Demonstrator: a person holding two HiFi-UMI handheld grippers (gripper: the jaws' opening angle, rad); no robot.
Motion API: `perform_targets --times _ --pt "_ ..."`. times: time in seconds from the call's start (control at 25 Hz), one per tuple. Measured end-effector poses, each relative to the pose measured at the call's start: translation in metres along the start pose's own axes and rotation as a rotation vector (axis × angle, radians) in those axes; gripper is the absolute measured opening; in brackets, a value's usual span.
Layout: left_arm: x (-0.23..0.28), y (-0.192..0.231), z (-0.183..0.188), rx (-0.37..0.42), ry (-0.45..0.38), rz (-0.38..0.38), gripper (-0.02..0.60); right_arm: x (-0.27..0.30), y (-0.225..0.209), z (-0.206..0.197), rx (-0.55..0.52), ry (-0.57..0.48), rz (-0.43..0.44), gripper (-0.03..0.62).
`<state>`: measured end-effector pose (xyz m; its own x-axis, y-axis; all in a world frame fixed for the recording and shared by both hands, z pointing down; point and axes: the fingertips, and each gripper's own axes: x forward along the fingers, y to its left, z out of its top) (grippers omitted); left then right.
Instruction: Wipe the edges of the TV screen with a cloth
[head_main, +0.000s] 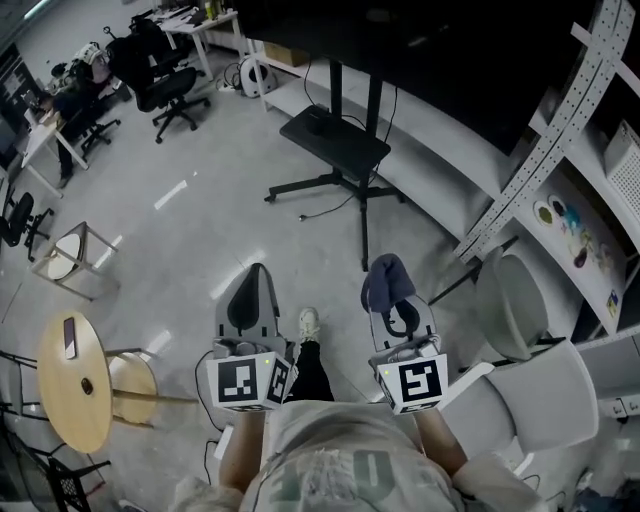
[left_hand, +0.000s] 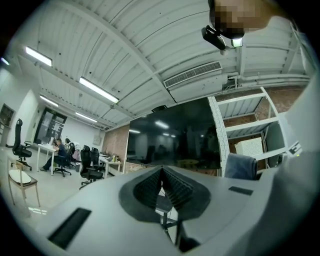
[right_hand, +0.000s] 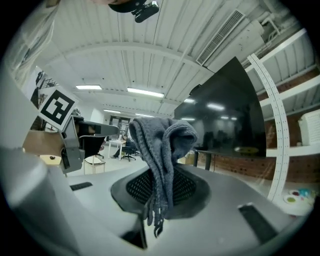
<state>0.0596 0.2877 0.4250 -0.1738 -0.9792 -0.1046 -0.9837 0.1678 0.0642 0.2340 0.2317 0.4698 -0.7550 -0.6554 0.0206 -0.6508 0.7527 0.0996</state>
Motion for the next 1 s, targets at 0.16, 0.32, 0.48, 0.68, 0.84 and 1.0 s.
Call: perform_targets --times 0.16,0.32,0.48,0.68,0.84,1.0 --pt "0.079 0.027 0.022 0.028 -0.038 -0.024 0.014 0.083 -0.027 0.02 -0.029 -0.041 -0.013 0.064" --pt "0.165 0.064 0.04 0.067 -0.082 -0.043 0.014 0.182 -0.038 0.046 -0.06 -0.087 0.007 0.064" --pt "0.243 0.098 0.054 0.06 -0.107 -0.072 0.014 0.271 -0.045 0.075 -0.088 -0.119 0.012 0.064" --pt "0.316 0.119 0.06 0.04 -0.125 -0.123 0.014 0.349 -0.052 0.107 -0.104 -0.185 0.02 0.064" --pt "0.359 0.105 0.047 0.009 -0.09 -0.174 0.014 0.373 -0.07 0.113 -0.098 -0.204 0.003 0.064" --pt "0.387 0.078 0.039 0.002 -0.072 -0.208 0.014 0.379 -0.101 0.1 -0.113 -0.156 -0.029 0.064"
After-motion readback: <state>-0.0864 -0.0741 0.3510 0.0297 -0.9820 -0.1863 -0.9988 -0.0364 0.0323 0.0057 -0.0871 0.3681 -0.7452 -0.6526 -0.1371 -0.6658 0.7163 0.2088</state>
